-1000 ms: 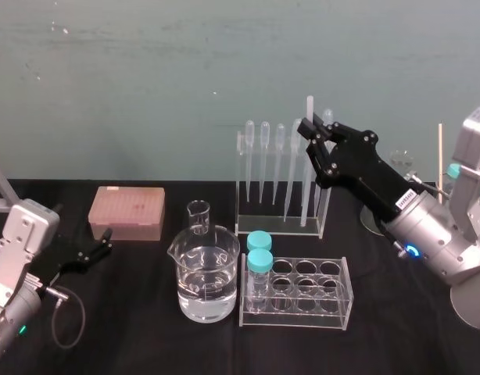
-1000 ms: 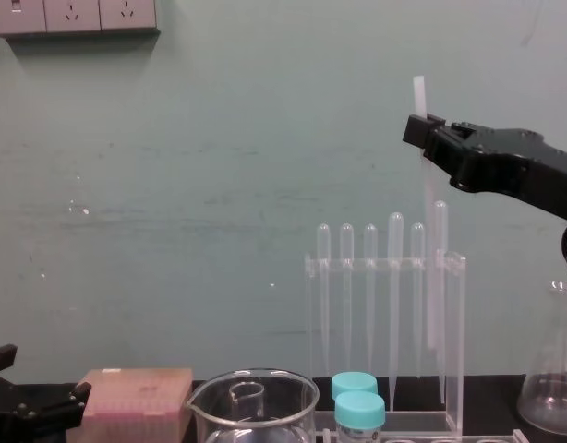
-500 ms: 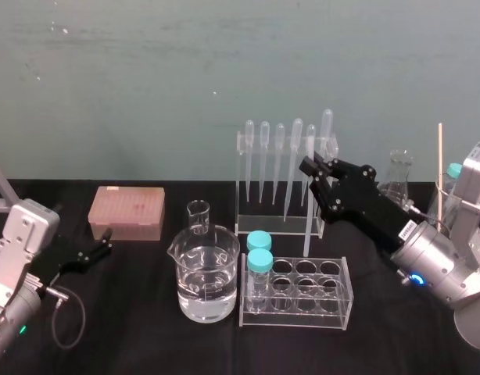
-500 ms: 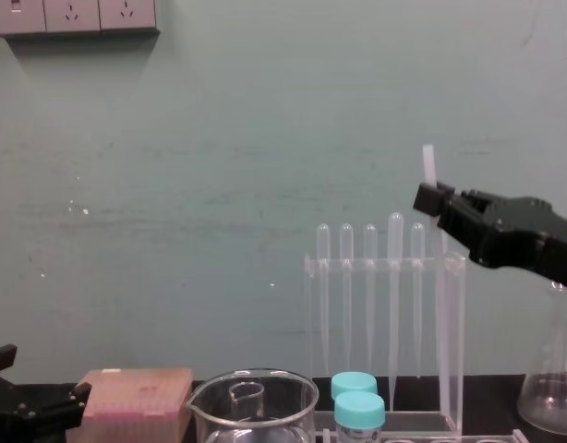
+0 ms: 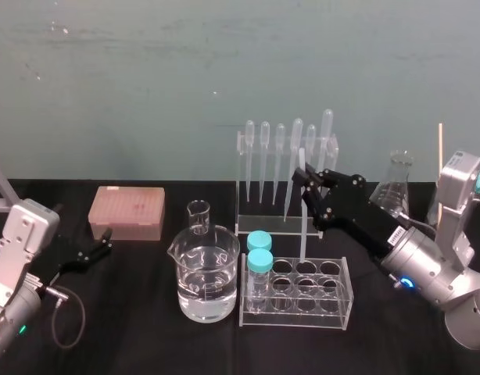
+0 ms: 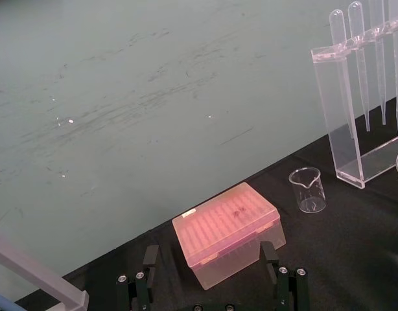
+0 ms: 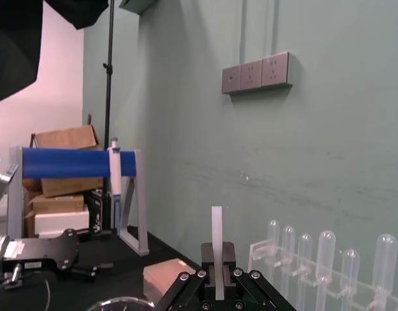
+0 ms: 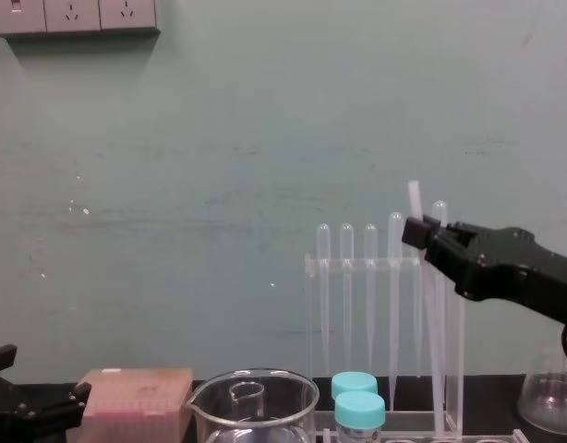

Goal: Pick up the stirring rod with one hand, then place it down.

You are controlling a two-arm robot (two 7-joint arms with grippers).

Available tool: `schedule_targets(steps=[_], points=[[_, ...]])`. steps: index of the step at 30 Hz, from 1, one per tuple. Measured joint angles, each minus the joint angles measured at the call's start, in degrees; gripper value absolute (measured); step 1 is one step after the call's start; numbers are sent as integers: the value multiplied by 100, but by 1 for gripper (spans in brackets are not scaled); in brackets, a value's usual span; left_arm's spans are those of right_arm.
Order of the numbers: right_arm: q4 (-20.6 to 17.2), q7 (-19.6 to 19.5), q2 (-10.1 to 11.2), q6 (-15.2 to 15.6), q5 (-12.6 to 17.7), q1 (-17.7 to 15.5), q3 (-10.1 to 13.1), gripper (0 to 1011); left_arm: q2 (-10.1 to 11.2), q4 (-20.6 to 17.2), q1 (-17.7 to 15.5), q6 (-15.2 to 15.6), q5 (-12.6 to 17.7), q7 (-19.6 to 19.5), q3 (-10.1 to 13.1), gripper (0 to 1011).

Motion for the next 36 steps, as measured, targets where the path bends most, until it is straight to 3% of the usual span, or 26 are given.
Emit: schedule_targets(steps=[18,36], points=[[3,-171,16,65,-145,-103,38,65,0,0,0,0,0,0,0,1000],[568,-64,-187,-217,-167,-42,46,65,0,0,0,0,0,0,0,1000]])
